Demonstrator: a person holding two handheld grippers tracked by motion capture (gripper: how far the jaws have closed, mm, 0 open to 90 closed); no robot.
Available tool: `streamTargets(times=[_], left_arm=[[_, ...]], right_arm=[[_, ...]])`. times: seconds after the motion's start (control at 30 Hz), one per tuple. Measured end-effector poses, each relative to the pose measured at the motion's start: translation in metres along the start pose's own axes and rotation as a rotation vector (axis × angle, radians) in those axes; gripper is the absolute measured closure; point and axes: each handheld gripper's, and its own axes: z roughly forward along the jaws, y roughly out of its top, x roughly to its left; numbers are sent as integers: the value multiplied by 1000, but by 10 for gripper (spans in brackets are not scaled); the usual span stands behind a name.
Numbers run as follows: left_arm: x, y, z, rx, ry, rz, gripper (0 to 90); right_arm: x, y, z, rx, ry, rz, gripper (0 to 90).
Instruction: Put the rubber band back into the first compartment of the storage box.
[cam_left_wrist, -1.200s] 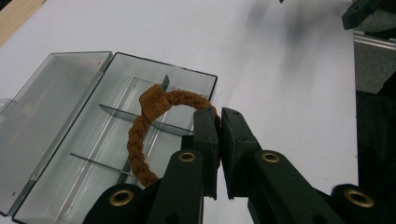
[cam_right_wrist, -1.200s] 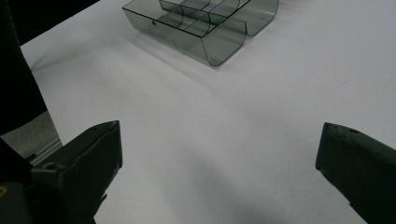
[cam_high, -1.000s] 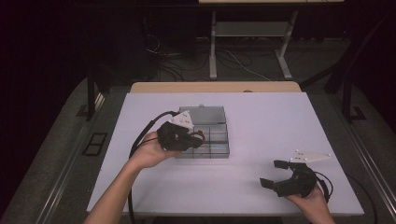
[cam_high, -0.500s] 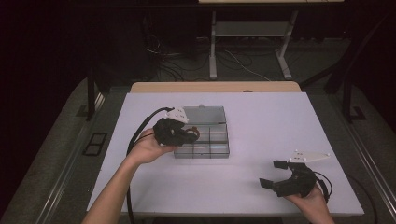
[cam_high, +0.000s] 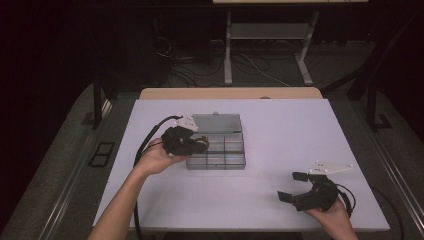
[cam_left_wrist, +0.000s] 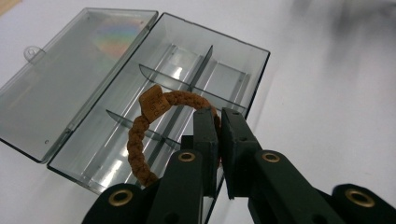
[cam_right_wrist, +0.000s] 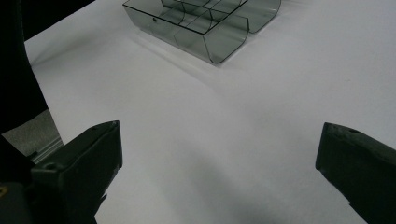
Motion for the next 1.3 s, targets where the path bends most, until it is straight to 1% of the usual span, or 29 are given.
streamTargets(times=[0.03, 0.3, 0.4, 0.47, 0.63, 0.77, 0.9, 0.93, 1.03, 1.17, 1.27, 1.3], left_arm=[[0, -1, 1, 2, -3, -5, 837], [2, -5, 5, 13, -2, -2, 836], [3, -8, 7, 11, -1, -13, 836], [5, -9, 8, 23, -1, -7, 836], [5, -13, 12, 23, -4, -24, 835], [8, -17, 16, 42, -6, -20, 835], [9, -22, 19, 43, -9, -36, 835], [10, -23, 20, 46, -11, -34, 834], [11, -25, 22, 50, -14, -41, 834], [11, -26, 24, 54, -20, -52, 833], [11, -27, 27, 64, -32, -50, 829], [11, -27, 28, 73, -34, -41, 829]], right_arm=[[0, 0, 0, 1, 0, 0, 7], [0, 0, 0, 4, 0, -5, 8], [0, 0, 1, 8, 0, -4, 7], [0, 0, 1, 8, 1, -4, 7], [0, 0, 1, 9, 1, -5, 7], [0, -1, 2, 17, 4, -2, 7], [1, -1, 2, 22, 4, 2, 7], [1, -1, 2, 25, 4, -1, 7], [0, -1, 3, 25, 4, -9, 7], [1, -1, 3, 30, 8, -6, 7], [1, -1, 4, 35, 10, -5, 8], [1, -1, 4, 35, 10, -5, 8]])
